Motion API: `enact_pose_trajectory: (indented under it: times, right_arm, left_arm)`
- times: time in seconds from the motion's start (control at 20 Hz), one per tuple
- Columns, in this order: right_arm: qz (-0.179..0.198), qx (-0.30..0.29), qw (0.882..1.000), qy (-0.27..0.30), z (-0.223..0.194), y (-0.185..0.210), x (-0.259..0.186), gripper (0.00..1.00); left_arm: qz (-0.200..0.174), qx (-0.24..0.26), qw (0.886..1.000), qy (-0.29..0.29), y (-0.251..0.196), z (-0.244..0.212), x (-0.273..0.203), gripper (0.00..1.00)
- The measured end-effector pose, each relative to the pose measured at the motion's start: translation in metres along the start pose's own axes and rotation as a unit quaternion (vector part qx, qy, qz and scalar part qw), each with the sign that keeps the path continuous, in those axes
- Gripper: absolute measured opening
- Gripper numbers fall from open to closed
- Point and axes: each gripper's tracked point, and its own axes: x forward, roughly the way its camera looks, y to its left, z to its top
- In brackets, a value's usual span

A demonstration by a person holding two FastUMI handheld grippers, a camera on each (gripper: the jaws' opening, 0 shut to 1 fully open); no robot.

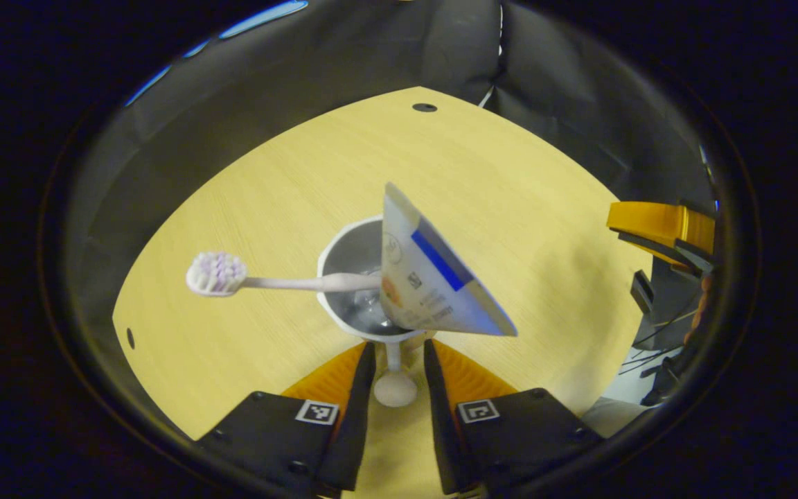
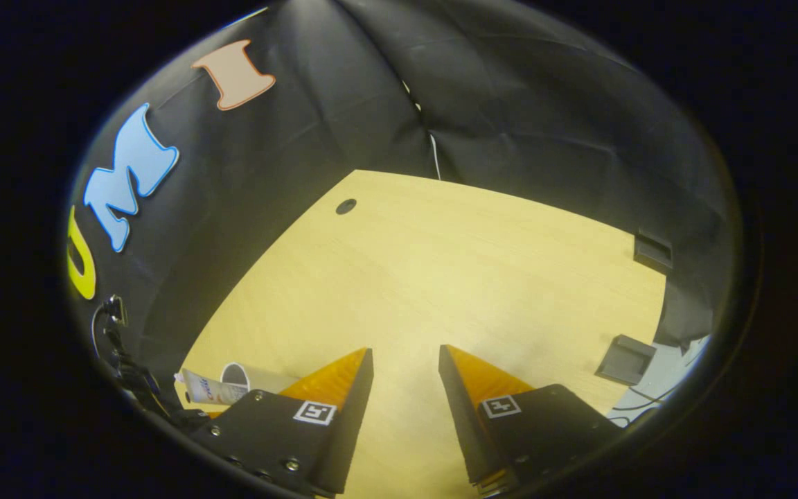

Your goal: Put the toothbrush and toothpaste on the desktop into the cup, then pick up the cup and place it on the coaster on the desktop.

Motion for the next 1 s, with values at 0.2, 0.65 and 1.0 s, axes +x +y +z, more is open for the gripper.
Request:
enact_pose_trajectory:
  times: [0.2, 0.65, 1.0]
  right_arm:
    - [0.007, -0.011, 1.000, 0.003, -0.004, 0.008, 0.000, 0.61]
    - [0.055, -0.075, 0.996, 0.014, -0.021, 0.056, -0.008, 0.61]
    - [0.100, -0.128, 0.986, 0.021, -0.042, 0.097, -0.020, 0.62]
  left_arm:
    - [-0.005, -0.013, 1.000, -0.007, -0.006, -0.008, -0.006, 0.57]
    - [0.000, -0.049, 0.996, -0.075, -0.004, -0.007, -0.038, 0.93]
    - [0.046, -0.092, 0.984, -0.144, 0.009, 0.002, -0.089, 0.94]
